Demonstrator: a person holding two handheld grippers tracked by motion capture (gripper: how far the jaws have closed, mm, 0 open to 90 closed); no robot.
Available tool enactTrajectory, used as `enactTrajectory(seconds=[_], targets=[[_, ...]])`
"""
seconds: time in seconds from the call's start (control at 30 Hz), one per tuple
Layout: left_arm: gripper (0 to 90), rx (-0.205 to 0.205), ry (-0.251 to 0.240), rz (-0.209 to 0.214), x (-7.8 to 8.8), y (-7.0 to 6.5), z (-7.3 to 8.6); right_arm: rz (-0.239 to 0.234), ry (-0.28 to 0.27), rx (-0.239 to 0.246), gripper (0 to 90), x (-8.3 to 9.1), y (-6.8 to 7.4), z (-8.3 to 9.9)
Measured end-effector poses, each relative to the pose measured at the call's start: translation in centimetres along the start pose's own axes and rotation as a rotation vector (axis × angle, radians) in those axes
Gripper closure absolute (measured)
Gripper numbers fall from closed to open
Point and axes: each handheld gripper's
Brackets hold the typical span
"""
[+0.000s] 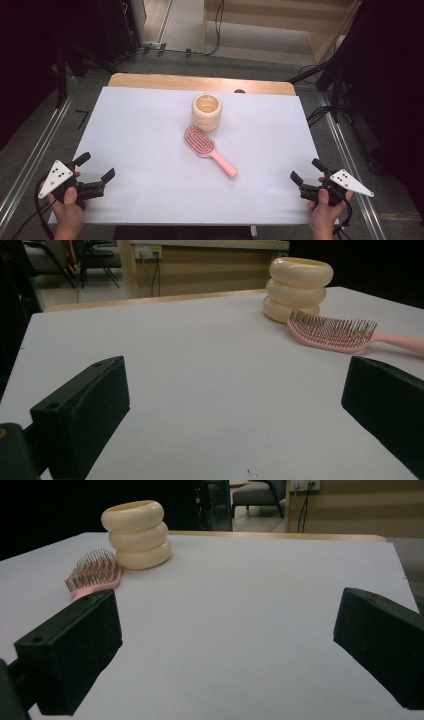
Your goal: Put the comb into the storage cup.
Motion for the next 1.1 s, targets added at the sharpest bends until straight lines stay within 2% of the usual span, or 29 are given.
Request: enactTrajectory(seconds=[0.13,0.27,0.37,0.43,0.53,0.57,0.87,0.93,1.1], targets=[[0.0,0.007,-0.008,0.002,0.0,0.1,0.0,0.024,0.029,0.057,0.0,0.1,0.4,-0.3],[0.0,0.019,-0.018,0.006,0.1,0.2,0.1,0.028,0.043,0.057,0.0,0.3,0.9,-0.7],[0.0,-0.001,-0.008,0.003,-0.1,0.0,0.0,0.019,0.051,0.045,0.0,0.3,1.4,-1.4],[0.0,-0.019,0.001,0.002,-0.2,-0.2,0.0,0.014,0.068,0.06,0.0,0.2,1.7,-1.9],[0.0,-0.036,0.009,0.003,-0.3,-0.4,-0.1,-0.032,0.088,0.067,0.0,0.0,2.2,-2.5],[0.0,-0.04,0.011,0.003,-0.3,-0.4,-0.1,-0.033,0.097,0.072,0.0,-0.2,2.4,-2.7],[0.0,-0.043,0.013,0.0,-0.4,-0.5,0.0,-0.034,0.159,0.101,0.0,-1.3,3.2,-3.8],[0.0,-0.048,0.015,-0.003,-0.4,-0.6,-0.1,-0.054,0.187,0.101,0.0,-1.8,3.4,-4.2],[0.0,-0.059,0.019,-0.004,-0.5,-0.6,-0.1,-0.061,0.233,0.129,0.0,-2.7,4.1,-5.0]])
Point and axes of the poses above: each handheld gripper's, and its own axes: x roughly backward along the jaws, z roughly out of its underside, y roughly to its left, and after that the axes turned 11 degrees about -x, right-handed
